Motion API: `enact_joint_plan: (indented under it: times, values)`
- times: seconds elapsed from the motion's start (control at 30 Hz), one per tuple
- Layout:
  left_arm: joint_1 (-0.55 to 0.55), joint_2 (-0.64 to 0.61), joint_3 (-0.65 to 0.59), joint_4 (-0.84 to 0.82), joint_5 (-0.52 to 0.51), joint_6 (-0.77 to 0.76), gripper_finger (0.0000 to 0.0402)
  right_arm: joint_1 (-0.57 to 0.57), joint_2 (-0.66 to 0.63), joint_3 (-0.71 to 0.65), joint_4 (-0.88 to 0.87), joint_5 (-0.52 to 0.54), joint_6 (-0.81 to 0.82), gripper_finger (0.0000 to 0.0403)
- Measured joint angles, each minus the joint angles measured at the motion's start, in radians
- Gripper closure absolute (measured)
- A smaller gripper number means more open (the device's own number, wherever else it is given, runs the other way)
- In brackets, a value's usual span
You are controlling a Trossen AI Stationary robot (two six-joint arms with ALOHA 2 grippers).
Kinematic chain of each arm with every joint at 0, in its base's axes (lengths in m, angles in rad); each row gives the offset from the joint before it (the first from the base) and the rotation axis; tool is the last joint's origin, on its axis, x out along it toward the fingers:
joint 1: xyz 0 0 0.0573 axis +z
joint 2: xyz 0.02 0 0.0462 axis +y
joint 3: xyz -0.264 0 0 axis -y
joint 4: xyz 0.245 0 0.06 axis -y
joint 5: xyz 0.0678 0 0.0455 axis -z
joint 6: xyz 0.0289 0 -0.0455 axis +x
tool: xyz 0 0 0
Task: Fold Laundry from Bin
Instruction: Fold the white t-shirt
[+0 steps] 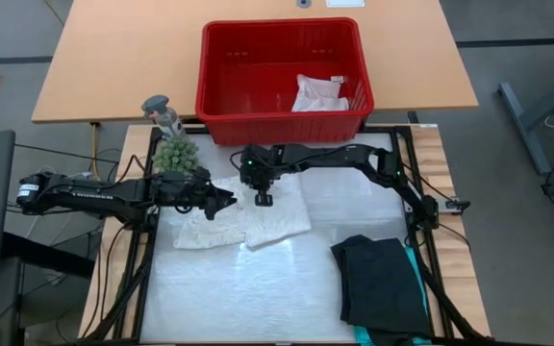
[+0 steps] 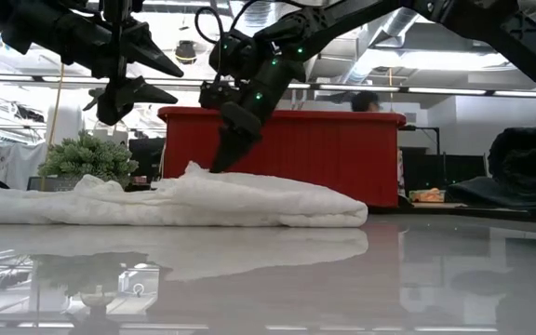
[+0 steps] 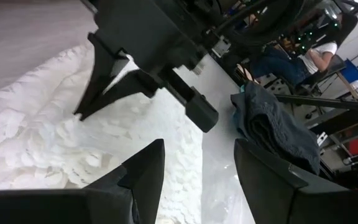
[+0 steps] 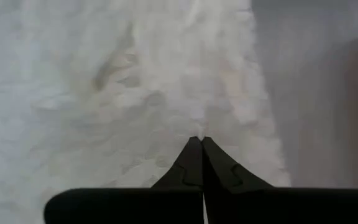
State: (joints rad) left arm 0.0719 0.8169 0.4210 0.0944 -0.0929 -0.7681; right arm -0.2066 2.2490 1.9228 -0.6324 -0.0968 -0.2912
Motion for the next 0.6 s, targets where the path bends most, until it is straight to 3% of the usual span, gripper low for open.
enact_joint_plan:
  times: [0.3, 0.4, 0.5, 0.6]
  values:
    - [0.0, 0.0, 0.0, -0.001, -0.001, 0.005, 0.0219, -0.028, -0.007, 0.055, 0.036, 0.069, 0.01, 0.0388]
    - [0.0, 0.0, 0.0, -0.001, -0.001, 0.005, 0.0219, -0.042, -0.007, 0.065, 0.035, 0.043, 0.013, 0.0387]
    - [0.0, 0.0, 0.0, -0.002, -0.001, 0.005, 0.0219, -0.043, -0.007, 0.068, 0.036, -0.044, 0.038, 0.0367]
    - [0.0, 0.0, 0.0, -0.012, -0.001, 0.005, 0.0219, -0.03, -0.003, 0.068, 0.038, -0.052, 0.054, 0.0332]
